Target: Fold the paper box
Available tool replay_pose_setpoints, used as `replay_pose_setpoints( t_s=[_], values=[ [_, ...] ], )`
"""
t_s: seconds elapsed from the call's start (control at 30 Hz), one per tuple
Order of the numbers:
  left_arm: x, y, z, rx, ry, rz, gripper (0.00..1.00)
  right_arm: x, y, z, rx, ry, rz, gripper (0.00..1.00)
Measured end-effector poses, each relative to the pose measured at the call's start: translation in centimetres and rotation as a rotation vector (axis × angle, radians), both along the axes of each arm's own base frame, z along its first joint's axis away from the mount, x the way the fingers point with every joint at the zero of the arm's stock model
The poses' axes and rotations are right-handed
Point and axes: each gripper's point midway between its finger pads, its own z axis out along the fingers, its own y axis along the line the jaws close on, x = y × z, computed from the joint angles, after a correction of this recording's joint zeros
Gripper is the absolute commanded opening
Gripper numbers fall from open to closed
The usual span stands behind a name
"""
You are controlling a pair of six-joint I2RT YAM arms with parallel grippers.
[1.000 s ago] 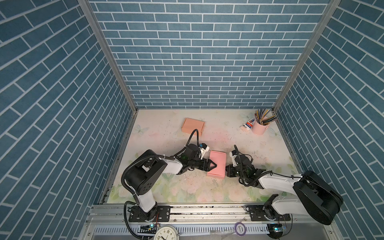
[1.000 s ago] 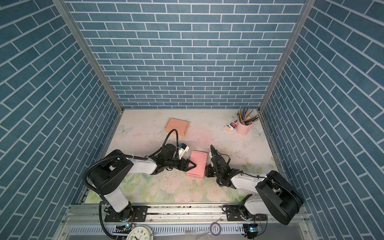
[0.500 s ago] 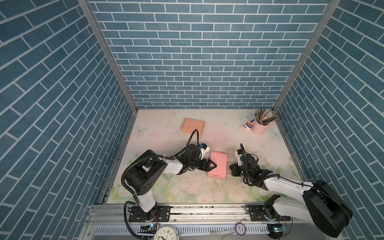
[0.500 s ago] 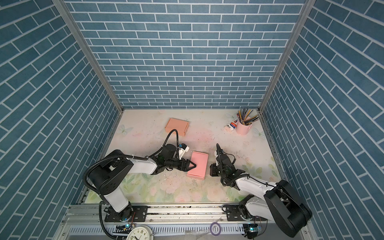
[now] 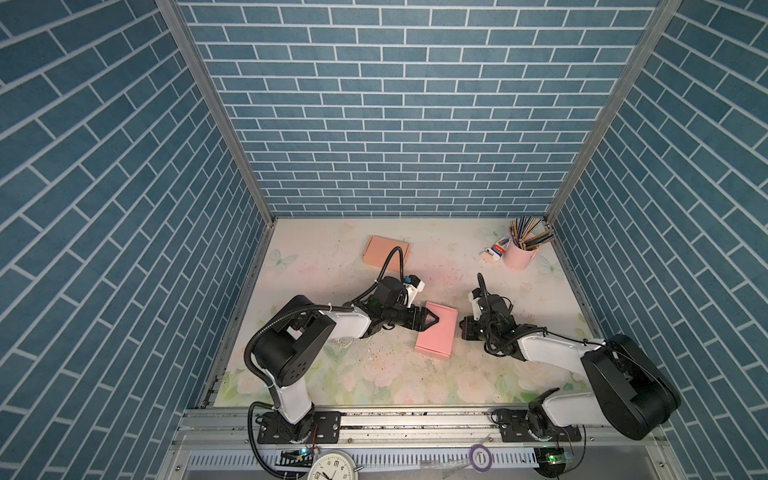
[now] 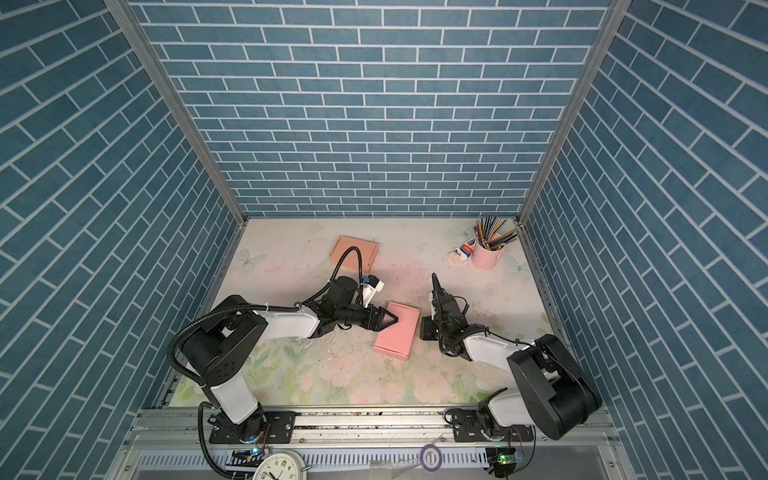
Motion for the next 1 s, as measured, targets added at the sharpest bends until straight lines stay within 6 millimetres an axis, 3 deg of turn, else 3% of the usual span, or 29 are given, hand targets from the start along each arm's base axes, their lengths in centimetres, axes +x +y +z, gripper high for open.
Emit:
replay_pose_setpoints(
  t_s=[0.37, 0.5, 0.67, 0.87, 1.0],
  values=[
    [0.2, -0.2, -0.8, 0.019, 0.013, -0.004, 0.76, 0.5, 0.9, 0.5, 0.040, -0.015, 0.023, 0.11],
    [0.1, 0.3, -0.8, 0.031, 0.006, 0.004, 0.76, 0.1, 0.6, 2.0, 0.054, -0.062, 0.031, 0.25],
    [-0.1, 2.3, -0.9, 0.124, -0.036, 0.067, 0.77, -0.1, 0.5, 4.2, 0.087, -0.121, 0.032, 0.43],
    [-2.9, 3.9, -0.2, 0.208, -0.097, 0.080, 0.79, -0.6, 0.9, 5.9, 0.127, -0.145, 0.058, 0.53],
    [-6.5, 4.3, -0.2, 0.227, -0.109, 0.030, 0.85, -0.2, 1.5, 6.9, 0.128, -0.139, 0.078, 0.55]
  ],
)
